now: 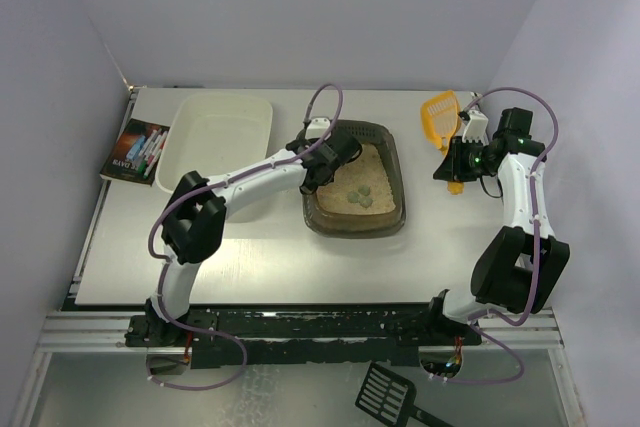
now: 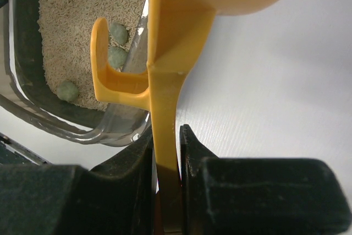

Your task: Clean the litter box

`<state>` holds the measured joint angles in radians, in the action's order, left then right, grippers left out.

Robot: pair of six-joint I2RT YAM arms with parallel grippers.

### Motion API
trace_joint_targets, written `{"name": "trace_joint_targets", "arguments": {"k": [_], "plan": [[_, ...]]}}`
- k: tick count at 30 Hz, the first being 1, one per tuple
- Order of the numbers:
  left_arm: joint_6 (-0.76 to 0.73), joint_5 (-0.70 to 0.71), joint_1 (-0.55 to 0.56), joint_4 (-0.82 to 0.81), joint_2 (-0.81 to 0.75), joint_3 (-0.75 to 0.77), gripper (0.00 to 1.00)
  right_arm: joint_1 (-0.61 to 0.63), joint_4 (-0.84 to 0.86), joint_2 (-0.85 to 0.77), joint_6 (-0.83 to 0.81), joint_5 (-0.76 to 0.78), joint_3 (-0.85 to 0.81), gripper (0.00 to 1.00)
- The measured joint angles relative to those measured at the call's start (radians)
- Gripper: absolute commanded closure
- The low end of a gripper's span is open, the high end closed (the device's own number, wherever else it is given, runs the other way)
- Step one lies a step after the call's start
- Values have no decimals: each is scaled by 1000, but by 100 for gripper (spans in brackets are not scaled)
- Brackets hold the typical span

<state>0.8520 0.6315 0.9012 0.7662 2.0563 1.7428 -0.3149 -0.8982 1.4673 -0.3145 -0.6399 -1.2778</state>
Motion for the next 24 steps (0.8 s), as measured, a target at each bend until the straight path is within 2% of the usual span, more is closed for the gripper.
{"name": "trace_joint_targets", "arguments": {"k": [13,24], "plan": [[24,45,-8,9,-13,16,93,0,-1,0,0,0,0,100],[97,-22,-28,46,-13,11,93,0,-1,0,0,0,0,100]]}}
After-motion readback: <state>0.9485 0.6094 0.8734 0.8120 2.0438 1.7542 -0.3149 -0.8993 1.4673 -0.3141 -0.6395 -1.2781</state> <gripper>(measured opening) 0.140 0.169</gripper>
